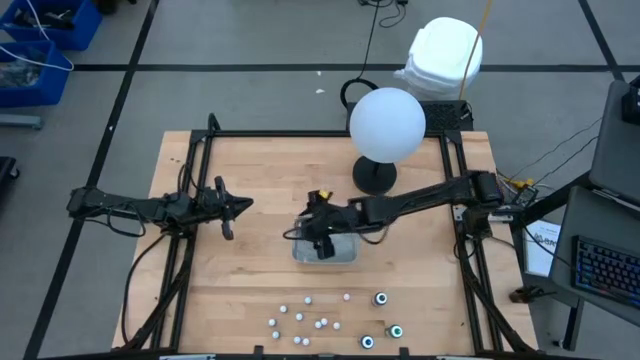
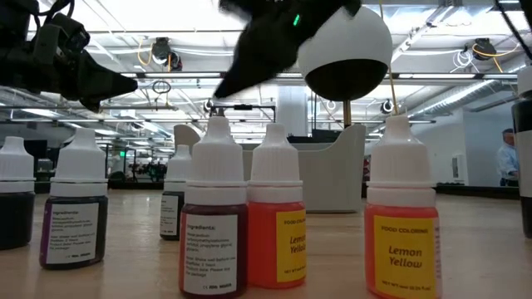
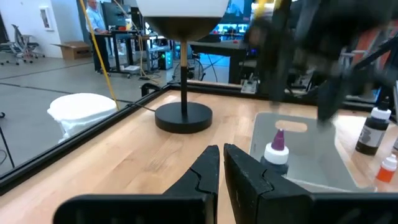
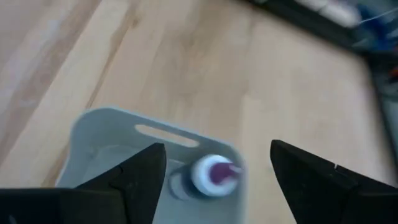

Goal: Pick & Place food coloring
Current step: Put the large black food coloring bottle into the gray bin

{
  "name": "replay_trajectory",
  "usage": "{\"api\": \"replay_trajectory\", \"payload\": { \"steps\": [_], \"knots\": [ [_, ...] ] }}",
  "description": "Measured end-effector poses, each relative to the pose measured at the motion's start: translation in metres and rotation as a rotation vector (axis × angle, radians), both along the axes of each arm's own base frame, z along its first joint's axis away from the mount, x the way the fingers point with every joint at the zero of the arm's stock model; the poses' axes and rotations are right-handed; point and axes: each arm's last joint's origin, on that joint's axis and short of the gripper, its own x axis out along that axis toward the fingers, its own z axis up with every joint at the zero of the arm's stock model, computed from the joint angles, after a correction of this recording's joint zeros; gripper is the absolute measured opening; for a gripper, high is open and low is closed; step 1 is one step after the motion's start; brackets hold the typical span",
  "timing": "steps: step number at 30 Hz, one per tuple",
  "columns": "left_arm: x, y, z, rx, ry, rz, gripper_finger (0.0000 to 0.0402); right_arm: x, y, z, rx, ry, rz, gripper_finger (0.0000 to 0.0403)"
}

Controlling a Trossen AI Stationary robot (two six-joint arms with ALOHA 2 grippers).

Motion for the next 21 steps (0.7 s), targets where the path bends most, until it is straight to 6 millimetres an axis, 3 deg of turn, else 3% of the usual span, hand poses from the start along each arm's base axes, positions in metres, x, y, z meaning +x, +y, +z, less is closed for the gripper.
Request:
{"api": "replay_trajectory", "payload": {
  "steps": [3,7,11,14,16,21],
  "knots": [
    [0.0,0.0,-0.001,0.001,0.006,0.0,0.0033,-0.032,0.015,0.046,-0.063,-0.048,-0.007,0.0278],
    [0.0,0.0,0.0,-0.004,0.004,0.001,0.0033,-0.098,0.039,0.115,-0.022,-0.182,-0.005,0.0277],
    [0.0,0.0,0.0,-0.002,0.003,0.003,0.0033,-0.168,0.057,0.154,0.116,-0.239,-0.001,0.0275],
    [0.0,0.001,0.0,-0.005,0.0,0.029,0.0033,-0.208,0.067,0.157,0.184,-0.177,-0.034,0.0271],
    [0.0,0.001,0.0,-0.013,-0.002,0.045,0.0033,-0.225,0.075,0.152,0.242,-0.116,-0.041,0.0271],
    [0.0,0.001,0.0,-0.027,-0.006,0.05,0.0033,-0.235,0.107,0.113,0.296,-0.03,0.044,0.0274]
  ]
}}
